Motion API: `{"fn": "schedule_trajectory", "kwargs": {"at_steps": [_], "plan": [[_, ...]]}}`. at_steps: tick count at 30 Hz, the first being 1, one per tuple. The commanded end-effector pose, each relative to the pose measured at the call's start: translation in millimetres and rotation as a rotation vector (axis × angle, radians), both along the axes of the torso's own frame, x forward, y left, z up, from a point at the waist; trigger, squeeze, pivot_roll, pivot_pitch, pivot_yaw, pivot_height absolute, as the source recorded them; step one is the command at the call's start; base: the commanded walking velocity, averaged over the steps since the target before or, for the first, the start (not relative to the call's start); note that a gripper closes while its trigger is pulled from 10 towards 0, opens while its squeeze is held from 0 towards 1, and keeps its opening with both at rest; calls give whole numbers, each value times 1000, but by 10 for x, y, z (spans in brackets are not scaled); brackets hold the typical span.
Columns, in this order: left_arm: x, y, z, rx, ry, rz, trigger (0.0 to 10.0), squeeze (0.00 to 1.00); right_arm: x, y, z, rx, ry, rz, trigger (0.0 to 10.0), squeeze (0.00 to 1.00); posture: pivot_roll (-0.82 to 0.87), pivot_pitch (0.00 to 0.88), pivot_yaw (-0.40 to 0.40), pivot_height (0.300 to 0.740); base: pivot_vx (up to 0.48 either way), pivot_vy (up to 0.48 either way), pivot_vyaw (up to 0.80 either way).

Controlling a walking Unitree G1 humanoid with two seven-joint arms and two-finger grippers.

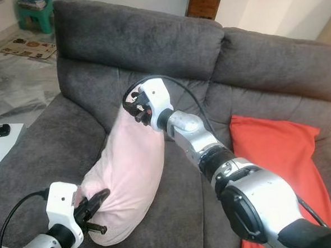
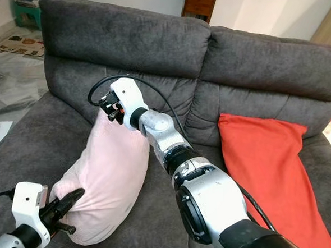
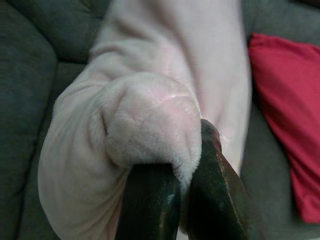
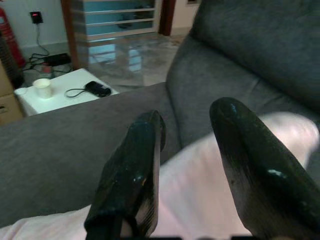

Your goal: Move the pillow to the sofa from floor

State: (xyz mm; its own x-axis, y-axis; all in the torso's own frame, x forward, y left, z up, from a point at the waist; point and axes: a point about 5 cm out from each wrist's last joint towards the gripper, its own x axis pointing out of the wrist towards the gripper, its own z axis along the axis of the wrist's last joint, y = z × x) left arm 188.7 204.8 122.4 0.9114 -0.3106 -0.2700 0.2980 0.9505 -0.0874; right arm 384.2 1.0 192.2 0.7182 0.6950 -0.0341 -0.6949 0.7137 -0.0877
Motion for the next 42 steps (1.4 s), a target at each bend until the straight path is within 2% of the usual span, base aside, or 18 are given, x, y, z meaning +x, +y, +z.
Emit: {"fn": "schedule_trajectory", "kwargs": {"at_steps": [1, 6, 8, 9, 10, 11, 16, 19, 23, 27, 32, 33, 34, 36, 38, 40, 41, 42], "plan": [[58, 20, 5, 27, -32, 41, 10000, 0, 52, -148, -6, 8, -9, -67, 10000, 0, 238, 17, -219, 740, 0, 0, 0], [170, 231, 12, 80, -73, 223, 10000, 0, 106, -350, -24, 33, -19, -157, 10000, 0, 234, 15, -217, 740, 0, 0, 0], [237, 402, 36, 105, -110, 377, 10000, 0, 126, -556, -114, 45, -14, -240, 10000, 0, 228, 14, -212, 740, 0, 0, 0], [237, 402, 36, 105, -110, 377, 10000, 0, 126, -556, -114, 45, -14, -240, 10000, 0, 228, 14, -212, 740, 0, 0, 0], [255, 475, 51, 124, -126, 438, 10000, 0, 126, -632, -157, 49, -12, -268, 10000, 0, 228, 14, -212, 740, 0, 0, 0], [280, 632, 72, 124, -150, 575, 10000, 0, 102, -803, -278, 67, -2, -315, 10000, 0, 224, 12, -208, 740, 0, 0, 0], [287, 779, 68, 147, -177, 674, 10000, 0, -4, -1047, -563, 122, 57, -375, 10000, 0, 209, 3, -195, 740, 0, 0, 0], [276, 858, 47, 156, -182, 729, 10000, 0, -76, -1130, -706, 109, 74, -388, 10000, 0, 206, 0, -188, 740, 0, 0, 0], [214, 1067, 9, 186, -182, 849, 10000, 0, -202, -1238, -940, 83, 122, -412, 10000, 0, 201, 0, -178, 740, 0, 0, 0], [183, 1122, -76, 215, -141, 843, 10000, 0, -281, -1251, -1062, 84, 150, -419, 10000, 0, 195, 0, -171, 740, 0, 0, 0], [179, 1115, -196, 330, -53, 745, 10000, 0, -338, -1212, -1138, 86, 165, -410, 10000, 0, 191, 0, -167, 740, 0, 0, 0], [157, 1173, -205, 395, -39, 768, 10000, 0, -356, -1208, -1159, 84, 167, -408, 10000, 0, 191, 0, -166, 740, 0, 0, 0], [157, 1173, -205, 395, -39, 768, 10000, 0, -356, -1208, -1159, 84, 167, -408, 10000, 0, 191, 0, -166, 740, 0, 0, 0], [134, 1257, -181, 467, -37, 829, 10000, 0, -387, -1206, -1191, 88, 172, -400, 10000, 0, 190, 1, -165, 740, 0, 0, 0], [144, 1255, -183, 461, -42, 841, 10000, 0, -406, -1214, -1215, 84, 177, -404, 10000, 0, 190, 2, -165, 740, 0, 0, 0], [209, 1143, -228, 443, -44, 783, 10000, 0, -435, -1215, -1247, 86, 185, -406, 10000, 0, 187, 3, -165, 740, 0, 0, 0], [209, 1143, -228, 443, -44, 783, 10000, 0, -435, -1215, -1247, 86, 185, -406, 10000, 0, 187, 3, -165, 740, 0, 0, 0], [254, 1027, -271, 422, -46, 735, 10000, 176, -450, -1221, -1273, 81, 192, -408, 10000, 0, 185, 3, -165, 740, 0, 0, 0]]}}
